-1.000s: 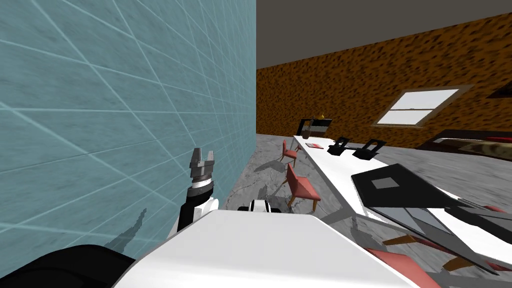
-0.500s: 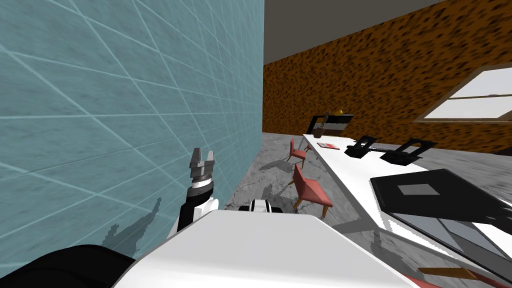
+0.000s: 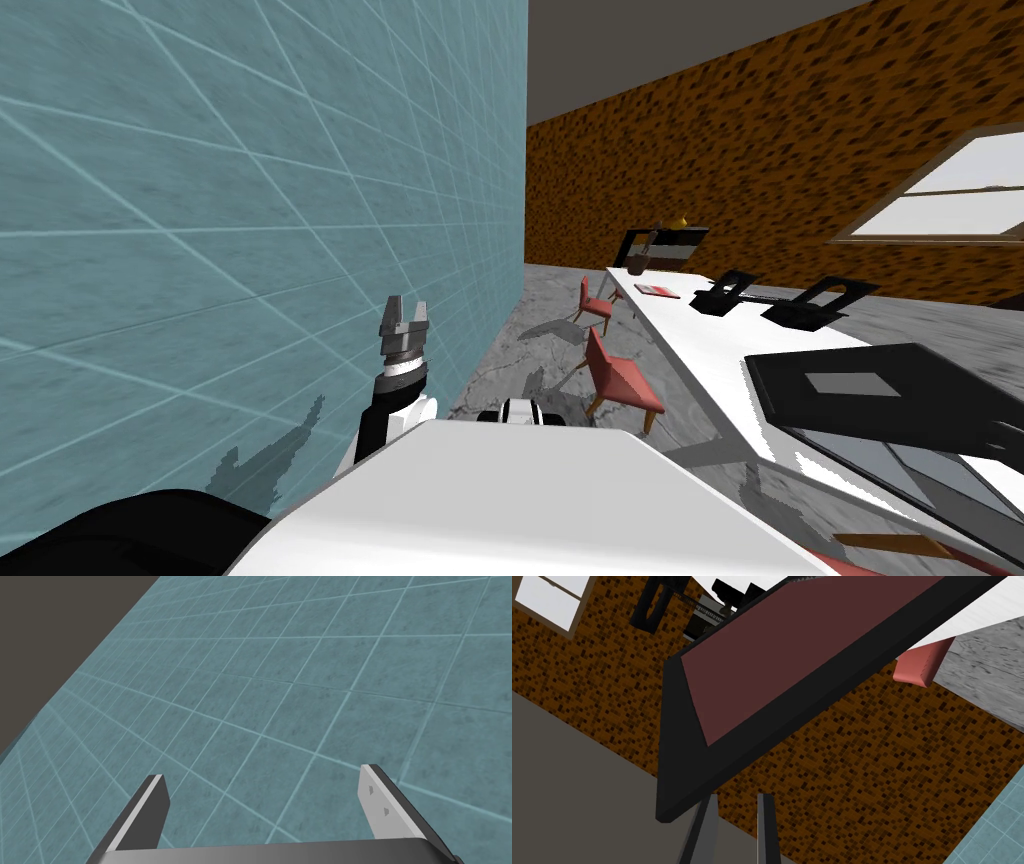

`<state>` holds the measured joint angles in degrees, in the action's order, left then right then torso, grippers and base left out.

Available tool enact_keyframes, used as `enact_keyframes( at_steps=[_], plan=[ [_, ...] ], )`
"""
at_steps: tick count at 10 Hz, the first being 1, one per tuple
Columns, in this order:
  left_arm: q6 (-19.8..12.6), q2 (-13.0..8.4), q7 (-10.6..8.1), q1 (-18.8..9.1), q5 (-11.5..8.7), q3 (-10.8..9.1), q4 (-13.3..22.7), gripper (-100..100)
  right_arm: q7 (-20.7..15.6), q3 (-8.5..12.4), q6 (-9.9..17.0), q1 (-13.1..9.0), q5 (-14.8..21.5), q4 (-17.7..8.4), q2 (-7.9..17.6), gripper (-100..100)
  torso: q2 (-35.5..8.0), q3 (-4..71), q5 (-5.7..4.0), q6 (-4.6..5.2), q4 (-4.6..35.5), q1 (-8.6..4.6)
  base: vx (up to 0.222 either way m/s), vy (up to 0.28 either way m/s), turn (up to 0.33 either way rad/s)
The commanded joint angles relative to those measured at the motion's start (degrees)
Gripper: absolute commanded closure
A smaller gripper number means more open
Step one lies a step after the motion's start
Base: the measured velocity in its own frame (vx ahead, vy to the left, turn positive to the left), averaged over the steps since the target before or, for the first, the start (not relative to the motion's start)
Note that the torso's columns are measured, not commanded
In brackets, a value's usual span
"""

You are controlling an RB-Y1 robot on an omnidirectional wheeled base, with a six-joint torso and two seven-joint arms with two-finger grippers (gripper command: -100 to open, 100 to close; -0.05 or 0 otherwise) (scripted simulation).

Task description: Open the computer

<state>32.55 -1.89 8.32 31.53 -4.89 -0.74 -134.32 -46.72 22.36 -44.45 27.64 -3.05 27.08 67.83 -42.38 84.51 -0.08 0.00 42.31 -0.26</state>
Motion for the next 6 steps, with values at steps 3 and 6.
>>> enact_keyframes(
  at_steps=[3, 6],
  plan=[
    [0.0, 0.0, 0.00, 0.0, 0.0, 0.00, 0.0, 0, -5.2, -0.5, -4.9, -0.4, 0.6, 3.3, -1.8, -100, 0.1, 0.0, 0.07, 0.01, 0.0, 0.21, -0.047, -0.101, 0.014],
    [0.0, 0.0, 0.00, 0.0, 0.0, 0.00, 0.0, 0, -7.7, -0.9, -7.5, -1.0, 1.0, 4.4, -2.6, -100, 0.2, 0.1, 0.11, -0.06, -0.1, 0.32, -0.030, -0.058, 0.011]
  ],
)
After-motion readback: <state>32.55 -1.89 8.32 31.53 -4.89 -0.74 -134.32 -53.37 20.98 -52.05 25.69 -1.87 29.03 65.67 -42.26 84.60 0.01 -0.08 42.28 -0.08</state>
